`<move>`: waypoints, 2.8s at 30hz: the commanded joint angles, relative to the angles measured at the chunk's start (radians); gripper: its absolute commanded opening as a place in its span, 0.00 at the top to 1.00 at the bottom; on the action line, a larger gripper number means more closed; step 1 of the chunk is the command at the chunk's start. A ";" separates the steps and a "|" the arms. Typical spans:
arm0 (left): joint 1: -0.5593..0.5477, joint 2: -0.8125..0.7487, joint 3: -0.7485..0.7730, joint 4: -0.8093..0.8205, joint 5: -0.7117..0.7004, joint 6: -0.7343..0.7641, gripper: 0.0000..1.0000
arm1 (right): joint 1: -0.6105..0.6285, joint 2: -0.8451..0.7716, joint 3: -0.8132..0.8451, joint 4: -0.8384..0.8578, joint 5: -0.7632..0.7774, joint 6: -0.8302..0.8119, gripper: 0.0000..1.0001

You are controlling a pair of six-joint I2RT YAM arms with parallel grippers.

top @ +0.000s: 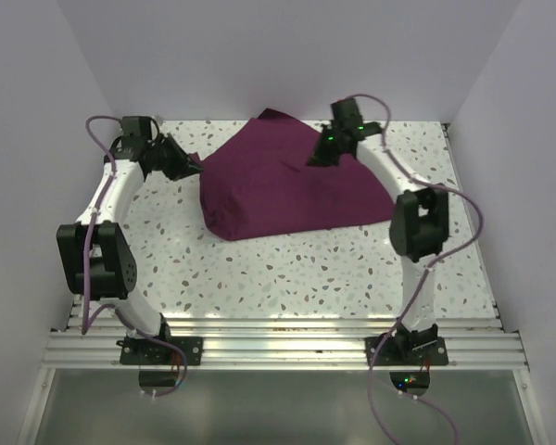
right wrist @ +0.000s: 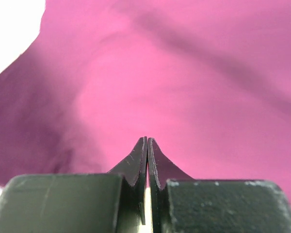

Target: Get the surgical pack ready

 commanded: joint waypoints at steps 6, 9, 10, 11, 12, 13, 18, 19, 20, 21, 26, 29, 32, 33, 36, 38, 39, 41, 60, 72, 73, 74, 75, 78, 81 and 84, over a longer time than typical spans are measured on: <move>-0.138 0.080 0.164 0.072 0.092 -0.067 1.00 | -0.207 -0.133 -0.370 0.022 0.054 -0.135 1.00; -0.190 0.126 0.222 0.061 0.106 -0.050 1.00 | -0.211 -0.050 -0.361 -0.009 0.035 -0.175 1.00; -0.218 0.152 0.251 0.058 0.112 -0.045 1.00 | -0.211 -0.034 -0.380 0.000 0.017 -0.175 1.00; -0.232 0.166 0.263 0.053 0.114 -0.038 1.00 | -0.213 -0.027 -0.397 0.017 0.008 -0.167 1.00; -0.244 0.180 0.274 0.052 0.119 -0.036 1.00 | -0.215 -0.019 -0.406 0.027 0.003 -0.157 1.00; -0.270 0.206 0.294 0.055 0.123 -0.036 1.00 | -0.215 -0.010 -0.408 0.024 0.005 -0.154 1.00; -0.341 0.307 0.383 0.047 0.126 -0.047 1.00 | -0.221 0.044 -0.397 -0.018 0.008 -0.160 1.00; -0.360 0.321 0.417 0.046 0.125 -0.048 1.00 | -0.221 0.048 -0.396 -0.019 0.005 -0.157 1.00; -0.370 0.335 0.432 0.044 0.125 -0.053 1.00 | -0.222 0.053 -0.393 -0.022 0.000 -0.154 1.00; -0.381 0.358 0.449 0.044 0.126 -0.059 1.00 | -0.227 0.065 -0.391 -0.030 -0.013 -0.149 1.00; -0.443 0.410 0.507 0.052 0.122 -0.085 1.00 | -0.231 0.072 -0.380 -0.039 -0.018 -0.157 1.00; -0.468 0.447 0.524 0.069 0.129 -0.098 1.00 | -0.236 0.072 -0.379 -0.042 -0.024 -0.161 1.00; -0.485 0.488 0.553 0.073 0.140 -0.111 1.00 | -0.238 0.073 -0.376 -0.045 -0.030 -0.166 1.00; -0.493 0.502 0.566 0.076 0.142 -0.113 1.00 | -0.239 0.075 -0.376 -0.052 -0.029 -0.167 1.00; -0.497 0.523 0.572 0.081 0.137 -0.128 1.00 | -0.241 0.075 -0.379 -0.049 -0.037 -0.169 1.00; -0.496 0.533 0.572 0.087 0.135 -0.131 1.00 | -0.242 0.075 -0.377 -0.052 -0.047 -0.169 1.00; -0.497 0.542 0.573 0.089 0.132 -0.133 1.00 | -0.242 0.075 -0.376 -0.050 -0.049 -0.169 1.00; -0.497 0.549 0.573 0.084 0.125 -0.131 1.00 | -0.242 0.073 -0.374 -0.052 -0.055 -0.169 1.00; -0.399 0.257 0.274 0.076 -0.087 0.120 0.50 | -0.233 -0.068 -0.218 -0.153 -0.030 -0.206 1.00; -0.405 0.192 -0.082 0.198 0.082 0.106 0.82 | -0.060 0.079 -0.095 0.130 -0.420 -0.048 0.98; -0.405 0.197 -0.089 0.194 0.083 0.106 0.82 | -0.041 0.097 -0.042 0.117 -0.416 -0.054 0.98; -0.405 0.203 -0.112 0.202 0.091 0.103 0.82 | -0.037 0.117 -0.020 0.094 -0.411 -0.057 0.98; -0.404 0.204 -0.126 0.213 0.099 0.096 0.83 | -0.034 0.143 0.006 0.084 -0.388 -0.052 0.99; -0.402 0.210 -0.172 0.234 0.108 0.080 0.85 | -0.034 0.160 0.015 0.034 -0.328 -0.049 1.00; -0.402 0.204 -0.200 0.234 0.105 0.080 0.86 | -0.047 0.167 0.011 -0.025 -0.259 -0.084 1.00; -0.398 0.198 -0.220 0.233 0.105 0.085 0.86 | -0.075 0.156 -0.026 -0.053 -0.187 -0.104 1.00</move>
